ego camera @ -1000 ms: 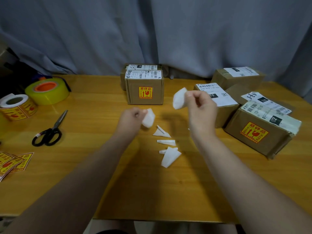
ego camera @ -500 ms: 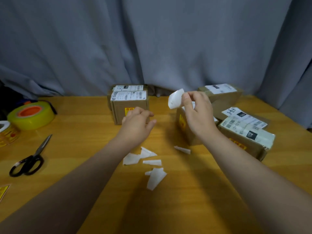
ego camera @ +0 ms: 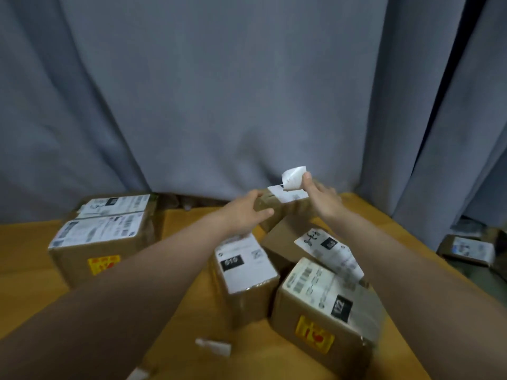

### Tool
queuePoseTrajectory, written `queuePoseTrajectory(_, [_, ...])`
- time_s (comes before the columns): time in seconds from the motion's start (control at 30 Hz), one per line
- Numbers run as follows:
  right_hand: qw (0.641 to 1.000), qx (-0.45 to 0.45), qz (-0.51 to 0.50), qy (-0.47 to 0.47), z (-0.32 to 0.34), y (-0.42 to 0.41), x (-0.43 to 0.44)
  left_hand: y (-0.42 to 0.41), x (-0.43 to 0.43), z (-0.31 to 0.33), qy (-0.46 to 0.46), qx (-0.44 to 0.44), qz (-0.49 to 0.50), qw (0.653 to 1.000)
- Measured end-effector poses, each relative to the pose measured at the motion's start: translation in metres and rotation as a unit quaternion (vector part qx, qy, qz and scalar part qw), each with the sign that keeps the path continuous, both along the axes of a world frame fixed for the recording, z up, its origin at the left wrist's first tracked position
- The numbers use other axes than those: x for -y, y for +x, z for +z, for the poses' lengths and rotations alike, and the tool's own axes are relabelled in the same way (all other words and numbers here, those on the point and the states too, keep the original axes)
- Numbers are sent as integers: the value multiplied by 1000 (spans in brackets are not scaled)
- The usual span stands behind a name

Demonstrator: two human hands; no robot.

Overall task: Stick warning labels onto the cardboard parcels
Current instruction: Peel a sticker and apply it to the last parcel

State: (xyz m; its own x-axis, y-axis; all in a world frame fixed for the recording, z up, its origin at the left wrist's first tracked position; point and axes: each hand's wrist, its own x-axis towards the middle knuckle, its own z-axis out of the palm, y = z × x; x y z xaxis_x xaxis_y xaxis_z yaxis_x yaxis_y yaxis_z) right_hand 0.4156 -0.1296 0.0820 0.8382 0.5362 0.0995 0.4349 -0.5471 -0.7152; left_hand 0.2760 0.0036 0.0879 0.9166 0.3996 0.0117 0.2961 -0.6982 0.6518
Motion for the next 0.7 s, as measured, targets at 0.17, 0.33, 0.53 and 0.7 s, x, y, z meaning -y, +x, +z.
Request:
queuePoseTrajectory(0.17, [997,-69,-1,32,-15,58,-2,51,-14,-16,5,-136,-45,990])
queuePoseTrajectory(0.33, [974,-187,23,129,-30,77,-10,72,-31,-35,1,-164,-36,986])
queuePoseTrajectory(0.53, [968,-192,-29,156,-38,64,-29,71,-35,-37,17,-95,5,995])
queuePoseTrajectory(0.7, [966,-203,-9,161,-35,64,-32,58,-47,-35,85,-92,27,992])
